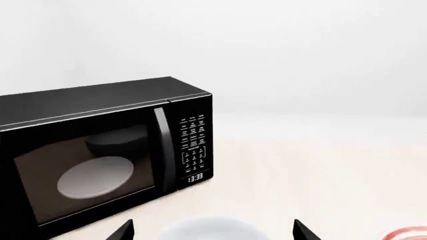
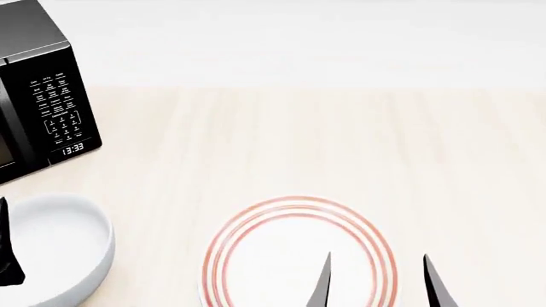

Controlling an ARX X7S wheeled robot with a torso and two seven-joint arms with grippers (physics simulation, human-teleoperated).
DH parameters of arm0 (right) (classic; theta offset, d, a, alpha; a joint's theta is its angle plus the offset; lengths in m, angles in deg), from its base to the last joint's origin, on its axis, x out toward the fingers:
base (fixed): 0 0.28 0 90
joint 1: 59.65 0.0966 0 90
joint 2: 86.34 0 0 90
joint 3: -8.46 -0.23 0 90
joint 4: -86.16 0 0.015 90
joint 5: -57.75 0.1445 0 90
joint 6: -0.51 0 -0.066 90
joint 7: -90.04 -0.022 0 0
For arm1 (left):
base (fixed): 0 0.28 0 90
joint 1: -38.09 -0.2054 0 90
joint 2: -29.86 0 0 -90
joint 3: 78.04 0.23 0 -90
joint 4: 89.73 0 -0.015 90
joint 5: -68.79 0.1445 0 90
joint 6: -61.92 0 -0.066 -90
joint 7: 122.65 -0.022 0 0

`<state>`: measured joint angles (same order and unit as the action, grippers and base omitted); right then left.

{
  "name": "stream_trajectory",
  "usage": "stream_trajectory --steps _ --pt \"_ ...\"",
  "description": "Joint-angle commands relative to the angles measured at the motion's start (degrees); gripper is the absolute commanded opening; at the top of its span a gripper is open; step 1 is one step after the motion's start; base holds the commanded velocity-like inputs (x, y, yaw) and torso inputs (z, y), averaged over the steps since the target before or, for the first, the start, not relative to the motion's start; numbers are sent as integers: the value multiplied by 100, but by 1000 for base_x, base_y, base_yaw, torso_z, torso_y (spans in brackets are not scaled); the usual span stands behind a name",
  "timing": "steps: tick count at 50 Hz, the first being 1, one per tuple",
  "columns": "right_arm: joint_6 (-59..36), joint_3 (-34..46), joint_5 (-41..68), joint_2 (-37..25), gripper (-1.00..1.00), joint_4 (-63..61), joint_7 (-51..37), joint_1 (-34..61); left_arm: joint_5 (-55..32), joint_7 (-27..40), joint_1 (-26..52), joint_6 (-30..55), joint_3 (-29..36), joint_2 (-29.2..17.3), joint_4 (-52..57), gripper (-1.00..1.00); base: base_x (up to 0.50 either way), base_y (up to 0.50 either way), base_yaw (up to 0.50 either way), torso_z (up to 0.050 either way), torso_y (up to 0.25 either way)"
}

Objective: Pick up the white bowl and put it on the plate.

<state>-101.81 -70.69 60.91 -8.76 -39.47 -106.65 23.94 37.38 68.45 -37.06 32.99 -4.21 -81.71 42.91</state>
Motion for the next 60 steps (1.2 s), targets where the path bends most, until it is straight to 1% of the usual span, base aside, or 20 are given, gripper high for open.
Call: stream_trajectory --steps 1,13,28,41,49,60 --pt "-2 36 33 -47 100 -7 -57 -5 -307 -57 553 491 -305 87 -1130 100 0 0 0 0 0" --pt "12 79 101 -109 100 52 -121 24 -51 -32 862 340 -116 10 -2048 100 0 0 0 0 0" --pt "41 122 179 -173 100 111 -189 60 198 -27 909 15 86 -13 -2610 100 0 0 0 0 0" --pt "71 210 198 -216 100 170 -226 71 467 -103 901 -472 239 -60 -3249 100 0 0 0 0 0" --pt "63 224 237 -255 100 141 -254 75 615 -179 998 -771 416 -38 -3686 100 0 0 0 0 0" --pt "75 277 281 -287 100 173 -275 99 712 -226 1259 -920 570 -16 -4185 100 0 0 0 0 0"
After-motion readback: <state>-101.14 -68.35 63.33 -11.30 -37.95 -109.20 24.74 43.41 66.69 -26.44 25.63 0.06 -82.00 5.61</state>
